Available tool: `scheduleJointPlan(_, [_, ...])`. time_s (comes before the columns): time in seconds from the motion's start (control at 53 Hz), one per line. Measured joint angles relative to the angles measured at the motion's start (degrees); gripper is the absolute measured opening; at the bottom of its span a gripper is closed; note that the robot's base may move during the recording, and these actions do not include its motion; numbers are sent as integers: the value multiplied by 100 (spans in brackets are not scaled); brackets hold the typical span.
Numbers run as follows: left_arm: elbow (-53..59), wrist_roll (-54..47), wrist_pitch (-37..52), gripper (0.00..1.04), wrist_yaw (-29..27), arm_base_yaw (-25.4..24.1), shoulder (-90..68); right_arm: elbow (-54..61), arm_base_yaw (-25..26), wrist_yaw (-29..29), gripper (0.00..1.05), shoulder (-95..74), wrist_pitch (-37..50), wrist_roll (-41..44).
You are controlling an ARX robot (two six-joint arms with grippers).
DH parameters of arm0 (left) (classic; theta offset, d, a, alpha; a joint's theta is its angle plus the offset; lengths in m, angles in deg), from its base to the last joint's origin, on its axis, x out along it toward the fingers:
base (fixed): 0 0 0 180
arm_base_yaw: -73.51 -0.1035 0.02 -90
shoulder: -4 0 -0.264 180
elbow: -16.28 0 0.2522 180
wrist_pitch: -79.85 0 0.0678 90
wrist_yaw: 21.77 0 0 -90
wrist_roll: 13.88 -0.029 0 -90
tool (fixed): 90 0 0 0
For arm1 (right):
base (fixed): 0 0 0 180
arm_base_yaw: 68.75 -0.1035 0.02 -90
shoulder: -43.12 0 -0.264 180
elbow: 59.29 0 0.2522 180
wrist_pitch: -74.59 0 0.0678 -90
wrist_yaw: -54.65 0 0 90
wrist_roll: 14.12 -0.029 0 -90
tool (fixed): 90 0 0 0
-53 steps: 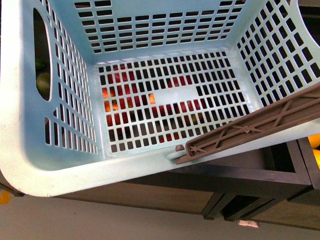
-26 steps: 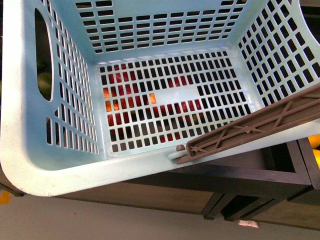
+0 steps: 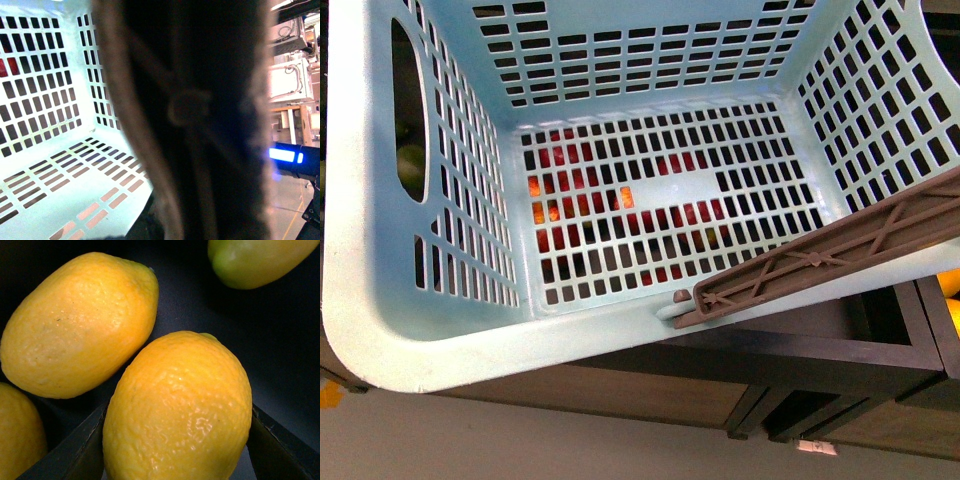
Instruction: Pick lemon and mango into basket
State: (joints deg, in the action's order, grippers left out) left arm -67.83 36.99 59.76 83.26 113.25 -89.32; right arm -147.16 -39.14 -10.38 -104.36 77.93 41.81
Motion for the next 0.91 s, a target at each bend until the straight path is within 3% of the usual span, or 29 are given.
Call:
scheduleJointPlan(0.34, [0,0,0,4,0,0,0,966,308,612,66,1320,844,-608])
scheduleJointPlan(0.491, [0,0,0,4,0,0,0,2149,452,1370,66,3106,1755,-1768])
scheduleJointPlan(0.604, [0,0,0,4,0,0,0,2632,435,1635,66,3976,2076,-2415])
scheduleJointPlan(0.717, [0,0,0,4,0,0,0,2994,306,1731,66,4809,2310,-3038])
scheduleJointPlan(0.906, [0,0,0,4,0,0,0,3362,-466,1547,66,6157,2695,-4024])
